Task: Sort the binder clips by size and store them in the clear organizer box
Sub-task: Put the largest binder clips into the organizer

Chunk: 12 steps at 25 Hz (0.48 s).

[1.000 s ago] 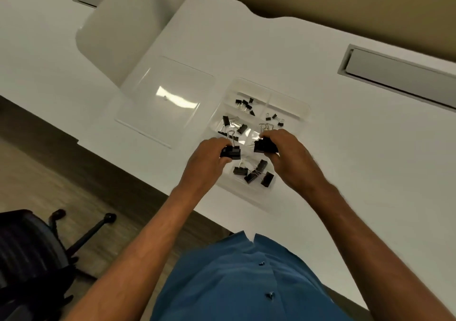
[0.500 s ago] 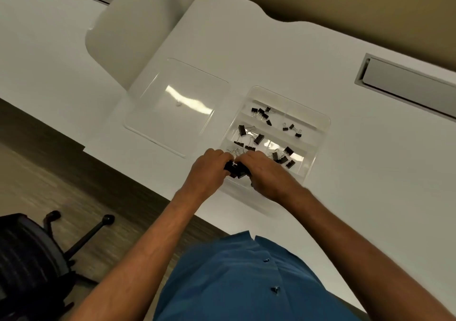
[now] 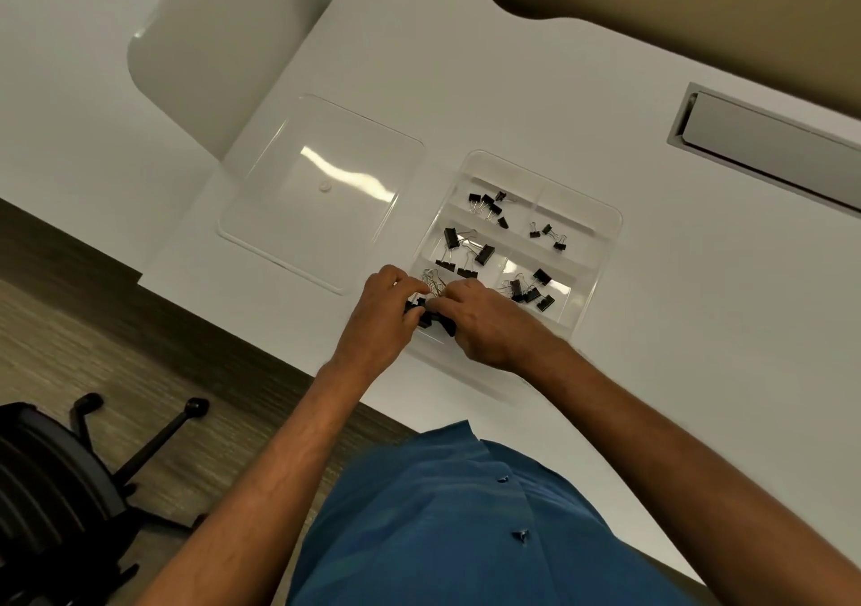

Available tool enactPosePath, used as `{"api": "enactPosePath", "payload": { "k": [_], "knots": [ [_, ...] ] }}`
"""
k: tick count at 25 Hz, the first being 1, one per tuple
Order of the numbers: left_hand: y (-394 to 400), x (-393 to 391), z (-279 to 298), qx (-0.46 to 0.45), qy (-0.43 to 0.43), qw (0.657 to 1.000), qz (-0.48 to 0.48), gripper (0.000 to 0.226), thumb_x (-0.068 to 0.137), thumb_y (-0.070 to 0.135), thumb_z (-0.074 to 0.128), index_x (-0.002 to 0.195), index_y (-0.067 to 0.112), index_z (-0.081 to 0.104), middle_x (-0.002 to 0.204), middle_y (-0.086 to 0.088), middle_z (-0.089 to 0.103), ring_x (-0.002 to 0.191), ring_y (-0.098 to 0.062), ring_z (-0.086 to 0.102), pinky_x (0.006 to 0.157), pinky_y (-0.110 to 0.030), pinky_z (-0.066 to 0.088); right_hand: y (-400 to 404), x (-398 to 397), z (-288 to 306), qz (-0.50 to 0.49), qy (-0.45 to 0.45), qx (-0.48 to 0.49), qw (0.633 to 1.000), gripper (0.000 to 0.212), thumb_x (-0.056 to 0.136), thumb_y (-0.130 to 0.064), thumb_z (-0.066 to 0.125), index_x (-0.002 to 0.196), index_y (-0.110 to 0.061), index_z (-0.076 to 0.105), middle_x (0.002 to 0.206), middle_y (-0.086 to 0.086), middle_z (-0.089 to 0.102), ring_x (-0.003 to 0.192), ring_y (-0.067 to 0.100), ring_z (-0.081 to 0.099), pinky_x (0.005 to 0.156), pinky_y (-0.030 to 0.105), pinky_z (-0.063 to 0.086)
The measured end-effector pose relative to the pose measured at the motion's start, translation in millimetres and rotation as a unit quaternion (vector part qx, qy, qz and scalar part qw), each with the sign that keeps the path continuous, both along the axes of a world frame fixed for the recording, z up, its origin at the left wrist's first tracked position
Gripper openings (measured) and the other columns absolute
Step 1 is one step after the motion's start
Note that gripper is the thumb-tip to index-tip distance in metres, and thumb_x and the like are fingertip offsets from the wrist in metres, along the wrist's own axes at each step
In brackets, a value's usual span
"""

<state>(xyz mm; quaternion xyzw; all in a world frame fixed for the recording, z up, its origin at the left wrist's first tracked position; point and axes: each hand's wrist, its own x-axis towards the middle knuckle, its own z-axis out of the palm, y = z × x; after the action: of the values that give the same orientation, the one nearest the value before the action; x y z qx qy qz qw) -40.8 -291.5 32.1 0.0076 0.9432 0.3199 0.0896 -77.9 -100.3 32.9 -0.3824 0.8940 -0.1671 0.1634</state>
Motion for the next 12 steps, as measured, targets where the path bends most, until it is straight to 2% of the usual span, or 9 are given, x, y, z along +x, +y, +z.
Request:
{"api": "enactPosePath", "payload": {
  "k": [3, 7, 9, 12],
  "knots": [
    [1.0, 2.2, -4.3, -0.002, 0.014, 1.000, 0.012, 0.033, 0.093, 0.014, 0.067, 0.126, 0.020, 0.062, 0.121, -0.002, 0.050, 0.112, -0.012, 0.043, 0.087, -0.015, 0.038, -6.0, 2.0, 0.0, -0.005, 0.000, -0.024, 1.000, 0.052, 0.087, 0.005, 0.065, 0.133, -0.013, 0.051, 0.103, 0.009, 0.062, 0.092, 0.023, 0.057, 0.068, 0.030, 0.048],
    [2.7, 5.1, -6.0, -0.016, 0.041, 0.999, 0.029, 0.037, 0.091, 0.013, 0.070, 0.126, 0.018, 0.060, 0.130, -0.004, 0.045, 0.117, -0.015, 0.041, 0.085, -0.017, 0.040, -6.8, 2.6, 1.3, -0.029, 0.045, -0.035, 0.998, 0.036, 0.089, 0.002, 0.065, 0.122, -0.009, 0.061, 0.111, 0.011, 0.057, 0.093, 0.023, 0.056, 0.061, 0.031, 0.052],
    [0.6, 8.2, -8.0, -0.015, 0.045, 0.998, 0.035, 0.043, 0.090, 0.012, 0.070, 0.130, 0.016, 0.056, 0.133, -0.005, 0.044, 0.118, -0.016, 0.041, 0.087, -0.020, 0.044, -6.4, 5.5, -1.5, -0.064, 0.043, -0.044, 0.996, 0.033, 0.093, -0.006, 0.063, 0.125, -0.009, 0.060, 0.119, 0.010, 0.056, 0.101, 0.023, 0.056, 0.064, 0.031, 0.054],
    [-2.3, 11.5, -13.5, 0.018, 0.042, 0.998, 0.044, 0.047, 0.092, 0.012, 0.068, 0.136, 0.016, 0.050, 0.133, -0.005, 0.043, 0.120, -0.016, 0.044, 0.097, -0.027, 0.048, -6.4, 16.0, -11.1, -0.070, 0.039, -0.021, 0.997, 0.042, 0.095, -0.013, 0.064, 0.136, -0.010, 0.055, 0.132, 0.010, 0.058, 0.113, 0.025, 0.057, 0.076, 0.035, 0.059]
  ]
}}
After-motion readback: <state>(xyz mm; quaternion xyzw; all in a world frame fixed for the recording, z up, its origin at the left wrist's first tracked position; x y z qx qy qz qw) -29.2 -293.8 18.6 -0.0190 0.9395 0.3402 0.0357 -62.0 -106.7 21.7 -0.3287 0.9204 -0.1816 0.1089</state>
